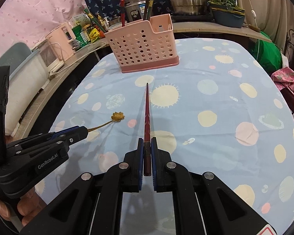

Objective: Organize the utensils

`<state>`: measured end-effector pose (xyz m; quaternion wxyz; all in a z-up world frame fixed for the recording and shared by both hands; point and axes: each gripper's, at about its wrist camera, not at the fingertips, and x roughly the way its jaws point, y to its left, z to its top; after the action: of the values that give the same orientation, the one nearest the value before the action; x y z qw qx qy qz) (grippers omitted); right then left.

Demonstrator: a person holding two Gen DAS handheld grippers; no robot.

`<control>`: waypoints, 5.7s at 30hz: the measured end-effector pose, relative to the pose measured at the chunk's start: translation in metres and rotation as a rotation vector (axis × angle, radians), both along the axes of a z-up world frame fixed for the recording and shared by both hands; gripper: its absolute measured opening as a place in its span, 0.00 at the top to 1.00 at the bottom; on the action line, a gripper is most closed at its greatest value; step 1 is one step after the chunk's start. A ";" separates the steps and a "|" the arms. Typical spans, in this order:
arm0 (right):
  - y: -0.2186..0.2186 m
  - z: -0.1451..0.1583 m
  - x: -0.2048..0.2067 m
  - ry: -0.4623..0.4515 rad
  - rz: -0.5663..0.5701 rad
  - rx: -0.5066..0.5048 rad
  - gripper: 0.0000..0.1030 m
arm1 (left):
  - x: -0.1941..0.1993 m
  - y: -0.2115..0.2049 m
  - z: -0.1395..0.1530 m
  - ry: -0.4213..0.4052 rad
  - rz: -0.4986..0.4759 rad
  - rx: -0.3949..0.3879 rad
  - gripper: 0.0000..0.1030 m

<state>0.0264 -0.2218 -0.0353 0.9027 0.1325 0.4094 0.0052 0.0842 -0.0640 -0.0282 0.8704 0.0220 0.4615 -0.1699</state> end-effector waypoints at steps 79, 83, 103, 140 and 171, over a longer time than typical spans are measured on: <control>-0.054 0.175 0.251 -0.355 -0.080 -0.044 0.78 | 0.218 -0.037 0.145 -0.290 0.089 -0.017 0.77; -0.056 0.181 0.240 -0.367 -0.082 -0.042 0.74 | 0.205 -0.034 0.154 -0.340 0.109 -0.024 0.51; -0.033 0.188 0.165 -0.373 -0.029 -0.048 0.60 | 0.143 -0.022 0.175 -0.410 0.138 -0.007 0.41; -0.012 0.112 0.087 -0.226 -0.046 -0.169 0.52 | 0.072 0.001 0.099 -0.291 0.173 0.047 0.29; -0.014 0.082 0.074 -0.175 -0.068 -0.157 0.39 | 0.062 0.003 0.071 -0.249 0.181 0.108 0.14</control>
<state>0.1009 -0.2355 0.0468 0.9422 0.0742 0.3235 -0.0462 0.1465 -0.0611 0.0424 0.9302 0.0480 0.3587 -0.0614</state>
